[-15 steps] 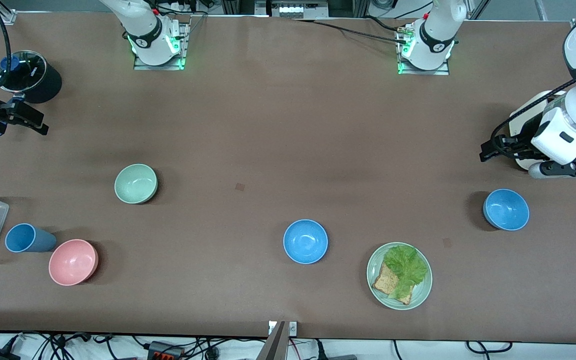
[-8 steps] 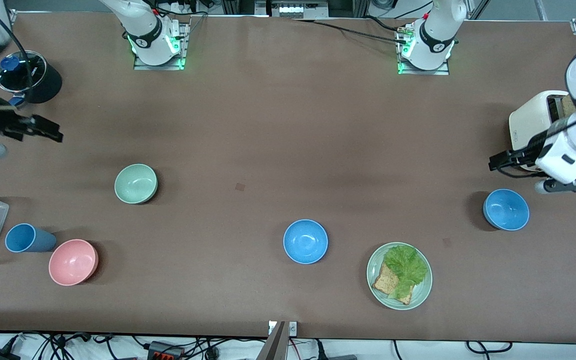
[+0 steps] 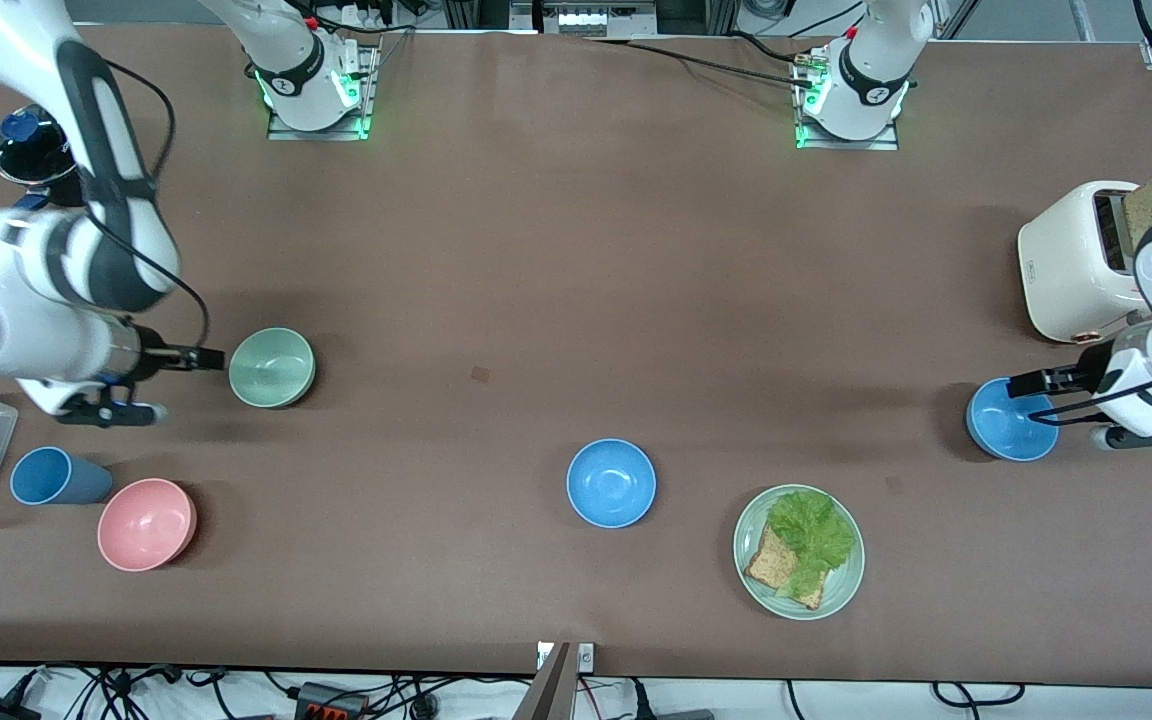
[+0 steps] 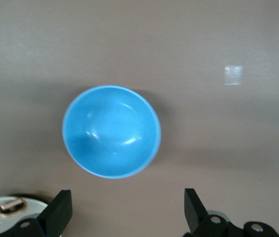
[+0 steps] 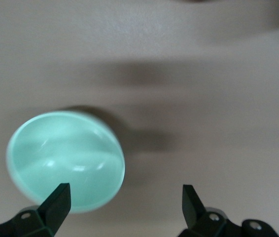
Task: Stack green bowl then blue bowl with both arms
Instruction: 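Grasp the green bowl with the right gripper while the left gripper grasps the blue bowl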
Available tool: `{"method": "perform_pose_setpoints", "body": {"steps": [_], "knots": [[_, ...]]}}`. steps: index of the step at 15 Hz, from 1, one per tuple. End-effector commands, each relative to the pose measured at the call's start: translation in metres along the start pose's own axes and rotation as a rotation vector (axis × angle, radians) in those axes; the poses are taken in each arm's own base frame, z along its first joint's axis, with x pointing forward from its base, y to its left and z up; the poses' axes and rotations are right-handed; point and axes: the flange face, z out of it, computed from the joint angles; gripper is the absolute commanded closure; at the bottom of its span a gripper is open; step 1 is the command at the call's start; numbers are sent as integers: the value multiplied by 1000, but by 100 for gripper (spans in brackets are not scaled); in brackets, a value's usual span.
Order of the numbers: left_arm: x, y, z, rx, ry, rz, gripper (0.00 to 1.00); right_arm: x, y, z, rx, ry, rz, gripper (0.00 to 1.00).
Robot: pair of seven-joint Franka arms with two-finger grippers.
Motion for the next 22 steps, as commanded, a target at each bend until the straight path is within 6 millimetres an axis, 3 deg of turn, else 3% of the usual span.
{"method": "perform_pose_setpoints", "body": {"steps": [1, 3, 4, 7, 9, 10, 13, 15, 18, 20, 22], "knots": [[10, -35, 12, 4, 39, 86, 0, -5, 0, 31, -1, -1, 0, 0], [14, -66, 34, 3, 70, 115, 0, -5, -3, 41, 2, -22, -1, 0], [14, -71, 42, 1, 71, 125, 0, -5, -3, 51, 3, -39, 1, 11], [14, -77, 65, -11, 45, 138, 0, -4, -5, 65, 6, -59, 3, 59], [13, -95, 81, -16, 55, 157, 0, -4, -11, 65, 10, -65, -4, 87], [14, -95, 92, -24, 53, 161, 0, -4, -13, 63, 11, -65, -7, 100], [17, -91, 116, -38, 44, 173, 9, -1, -43, 46, 27, -54, -54, 100], [19, -89, 117, -38, 58, 173, 25, 0, -85, 29, 49, -53, -122, 100], [19, -87, 124, -42, 51, 175, 39, -7, -179, 2, 95, -20, -274, 100], [20, -85, 124, -43, 51, 178, 53, -24, -238, -2, 103, -18, -357, 100], [22, -84, 118, -39, 58, 179, 69, -47, -299, 2, 85, -30, -318, 100]]}}
